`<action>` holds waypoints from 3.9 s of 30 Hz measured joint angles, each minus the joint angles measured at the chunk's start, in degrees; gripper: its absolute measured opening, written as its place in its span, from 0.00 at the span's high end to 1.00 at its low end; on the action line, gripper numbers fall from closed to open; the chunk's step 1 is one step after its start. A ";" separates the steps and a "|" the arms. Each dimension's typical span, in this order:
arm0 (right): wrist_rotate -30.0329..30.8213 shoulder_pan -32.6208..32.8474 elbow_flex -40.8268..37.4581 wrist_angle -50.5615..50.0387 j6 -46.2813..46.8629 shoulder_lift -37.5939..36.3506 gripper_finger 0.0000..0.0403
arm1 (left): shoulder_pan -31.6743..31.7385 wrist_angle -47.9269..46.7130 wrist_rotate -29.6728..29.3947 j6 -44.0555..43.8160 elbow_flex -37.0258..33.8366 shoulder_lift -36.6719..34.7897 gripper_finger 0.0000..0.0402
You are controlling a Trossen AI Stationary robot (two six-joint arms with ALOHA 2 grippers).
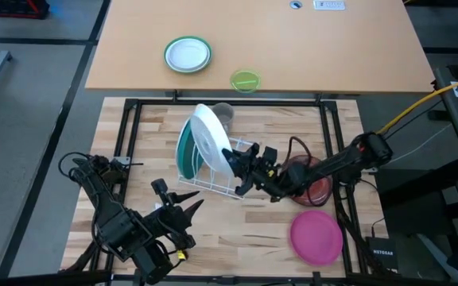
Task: Sort dishes
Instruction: Put the white plate into the dish rack, then put the red plate into the dish rack
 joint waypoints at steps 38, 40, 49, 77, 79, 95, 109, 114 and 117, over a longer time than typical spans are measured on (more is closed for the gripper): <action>14.39 -4.31 0.07 -14.07 11.85 2.91 0.96 | 0.05 -0.01 0.01 0.13 0.00 0.02 0.79; 14.63 -4.35 0.07 -16.18 12.80 2.91 0.96 | 0.04 0.01 0.01 0.13 0.00 0.02 0.79; 15.40 -4.37 0.03 -25.39 14.22 2.91 0.96 | 0.04 0.02 0.01 0.12 0.00 0.02 0.79; 10.81 -4.35 0.00 -49.12 19.36 2.96 0.88 | 0.04 0.00 0.01 0.11 0.00 0.02 0.79; 9.11 -4.35 -0.04 -51.17 19.46 2.98 0.88 | 0.03 -0.01 0.01 0.09 0.00 0.02 0.79; 6.89 -4.31 -0.02 -55.32 19.55 2.98 0.87 | 0.02 -0.01 0.01 0.11 -0.02 0.02 0.79; -5.03 -6.23 0.11 -55.15 19.16 2.89 0.68 | 0.04 0.01 0.01 0.11 -0.01 0.02 0.79; -5.82 -6.45 0.10 -55.20 19.06 2.89 0.60 | 0.04 -0.01 0.15 0.11 -0.02 0.02 0.79; -5.84 -6.45 0.09 -55.23 19.03 2.89 0.60 | 0.04 0.02 0.83 0.09 -0.02 0.02 0.79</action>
